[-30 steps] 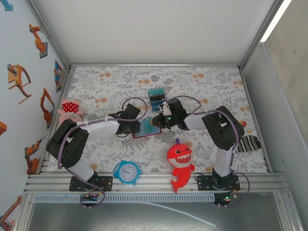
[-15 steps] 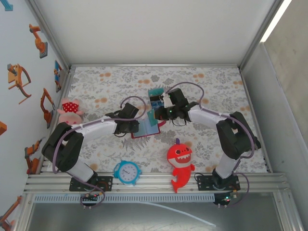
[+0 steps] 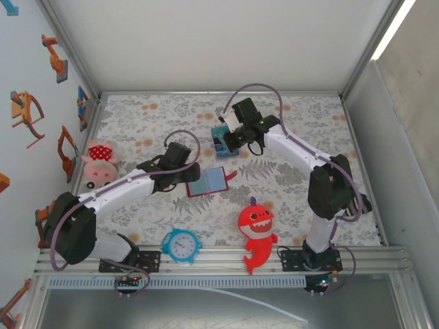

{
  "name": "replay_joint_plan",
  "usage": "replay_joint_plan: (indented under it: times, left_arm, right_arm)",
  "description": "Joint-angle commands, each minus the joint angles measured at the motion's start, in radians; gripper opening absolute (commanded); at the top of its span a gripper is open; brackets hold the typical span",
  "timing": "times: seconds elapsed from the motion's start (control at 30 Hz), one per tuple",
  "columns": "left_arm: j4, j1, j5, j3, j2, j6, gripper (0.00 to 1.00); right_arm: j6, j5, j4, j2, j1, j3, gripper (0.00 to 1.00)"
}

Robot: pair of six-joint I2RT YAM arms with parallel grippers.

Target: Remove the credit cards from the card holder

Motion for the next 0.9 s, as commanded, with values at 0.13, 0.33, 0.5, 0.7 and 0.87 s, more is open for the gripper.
replay_joint_plan:
  times: [0.13, 0.33, 0.5, 0.7, 0.87]
  left_arm:
    - [0.005, 0.019, -0.038, -0.043, -0.071, -0.023, 0.87]
    - [0.045, 0.052, 0.008, -0.052, -0.094, -0.021, 0.90]
    - [0.057, 0.072, 0.034, -0.052, -0.100, -0.025, 0.93]
    - [0.054, 0.085, 0.042, -0.061, -0.112, -0.037, 0.96]
    - [0.041, 0.098, 0.043, -0.065, -0.124, -0.042, 0.96]
  right_arm:
    - [-0.263, 0.123, -0.074, 0.102, -0.003, 0.120, 0.00]
    - [-0.375, 0.132, -0.069, 0.148, -0.003, 0.178, 0.00]
    - [-0.477, 0.137, -0.063, 0.179, -0.006, 0.220, 0.00]
    - [-0.578, 0.098, -0.047, 0.225, -0.023, 0.263, 0.00]
    - [-0.646, 0.073, -0.047, 0.259, -0.032, 0.309, 0.00]
